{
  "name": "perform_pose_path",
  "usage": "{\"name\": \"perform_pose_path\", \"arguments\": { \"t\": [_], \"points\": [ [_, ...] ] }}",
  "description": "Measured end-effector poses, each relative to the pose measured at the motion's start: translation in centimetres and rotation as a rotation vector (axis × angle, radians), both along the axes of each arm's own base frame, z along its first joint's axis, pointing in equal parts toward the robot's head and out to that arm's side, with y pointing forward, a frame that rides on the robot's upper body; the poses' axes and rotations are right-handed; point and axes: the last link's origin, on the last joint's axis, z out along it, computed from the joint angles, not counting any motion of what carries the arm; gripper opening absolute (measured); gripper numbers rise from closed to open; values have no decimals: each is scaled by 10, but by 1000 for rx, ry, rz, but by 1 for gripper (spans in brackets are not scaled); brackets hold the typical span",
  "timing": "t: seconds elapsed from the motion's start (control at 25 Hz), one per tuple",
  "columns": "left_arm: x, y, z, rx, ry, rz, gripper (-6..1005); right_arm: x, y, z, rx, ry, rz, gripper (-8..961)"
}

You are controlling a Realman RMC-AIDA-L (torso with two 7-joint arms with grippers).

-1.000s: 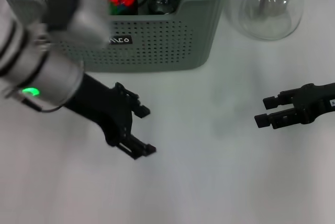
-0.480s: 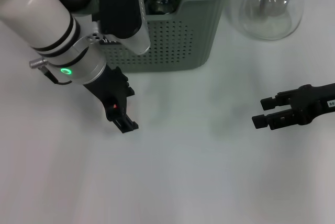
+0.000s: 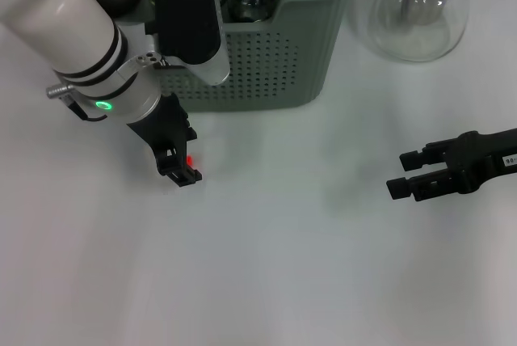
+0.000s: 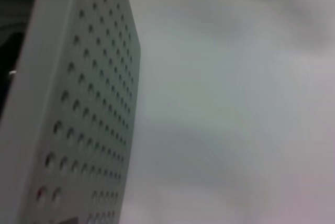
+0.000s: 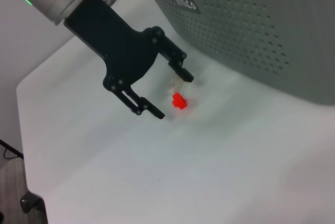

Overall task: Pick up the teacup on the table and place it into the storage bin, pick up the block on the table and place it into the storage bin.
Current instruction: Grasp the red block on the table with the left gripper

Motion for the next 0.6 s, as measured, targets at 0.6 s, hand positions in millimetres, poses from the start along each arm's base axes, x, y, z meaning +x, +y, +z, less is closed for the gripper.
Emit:
{"name": "perform_pose_path", "arguments": {
  "t": [0.6],
  "points": [
    [-12, 2, -10, 10, 34, -6, 445, 1, -2, -2, -2, 1, -6, 824]
  ]
}}
